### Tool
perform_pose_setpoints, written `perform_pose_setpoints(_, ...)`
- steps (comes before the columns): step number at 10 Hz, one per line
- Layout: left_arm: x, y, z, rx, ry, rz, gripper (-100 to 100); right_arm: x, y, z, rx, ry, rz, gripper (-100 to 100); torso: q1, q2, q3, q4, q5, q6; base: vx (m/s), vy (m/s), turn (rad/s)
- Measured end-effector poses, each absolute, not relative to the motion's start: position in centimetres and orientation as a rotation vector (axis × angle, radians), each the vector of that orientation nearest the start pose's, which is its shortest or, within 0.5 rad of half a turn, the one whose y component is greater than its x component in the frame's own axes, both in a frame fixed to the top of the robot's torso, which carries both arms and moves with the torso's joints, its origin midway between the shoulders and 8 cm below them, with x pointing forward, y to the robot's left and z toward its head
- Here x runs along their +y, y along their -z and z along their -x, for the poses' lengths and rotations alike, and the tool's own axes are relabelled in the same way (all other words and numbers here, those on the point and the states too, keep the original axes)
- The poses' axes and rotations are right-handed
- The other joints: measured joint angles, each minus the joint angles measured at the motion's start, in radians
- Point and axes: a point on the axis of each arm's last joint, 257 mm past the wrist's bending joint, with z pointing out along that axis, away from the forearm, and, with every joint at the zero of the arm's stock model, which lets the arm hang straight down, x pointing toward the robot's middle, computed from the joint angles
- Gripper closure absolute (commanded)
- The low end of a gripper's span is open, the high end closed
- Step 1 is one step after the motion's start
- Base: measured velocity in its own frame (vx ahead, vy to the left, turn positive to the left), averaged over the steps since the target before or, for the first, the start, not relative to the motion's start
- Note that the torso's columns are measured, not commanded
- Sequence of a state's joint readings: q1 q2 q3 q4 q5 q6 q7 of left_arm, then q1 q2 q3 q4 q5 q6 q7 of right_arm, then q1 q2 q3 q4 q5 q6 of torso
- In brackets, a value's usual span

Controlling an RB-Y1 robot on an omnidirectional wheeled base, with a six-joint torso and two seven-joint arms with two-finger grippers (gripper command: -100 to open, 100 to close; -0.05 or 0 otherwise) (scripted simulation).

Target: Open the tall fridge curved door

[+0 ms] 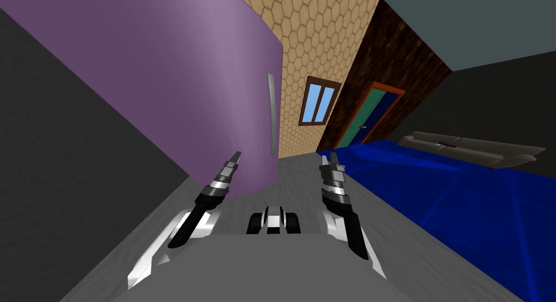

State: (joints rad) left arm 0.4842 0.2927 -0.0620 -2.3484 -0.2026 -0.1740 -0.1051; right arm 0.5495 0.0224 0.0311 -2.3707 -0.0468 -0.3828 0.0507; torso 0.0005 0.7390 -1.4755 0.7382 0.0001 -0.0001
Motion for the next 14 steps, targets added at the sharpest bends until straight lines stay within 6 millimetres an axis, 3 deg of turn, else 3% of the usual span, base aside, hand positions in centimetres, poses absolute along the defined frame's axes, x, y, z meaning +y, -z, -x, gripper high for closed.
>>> perform_pose_setpoints(14, 23.0, 3.9, -40.2, 1.379, 0.738, 0.291, -100, -28.2, -2.6, -34.2, 0.629, -1.284, -0.743, 0, 0.000, -0.001, -0.001, 0.000, 0.000, 0.000, 0.110, -0.046, -0.073)
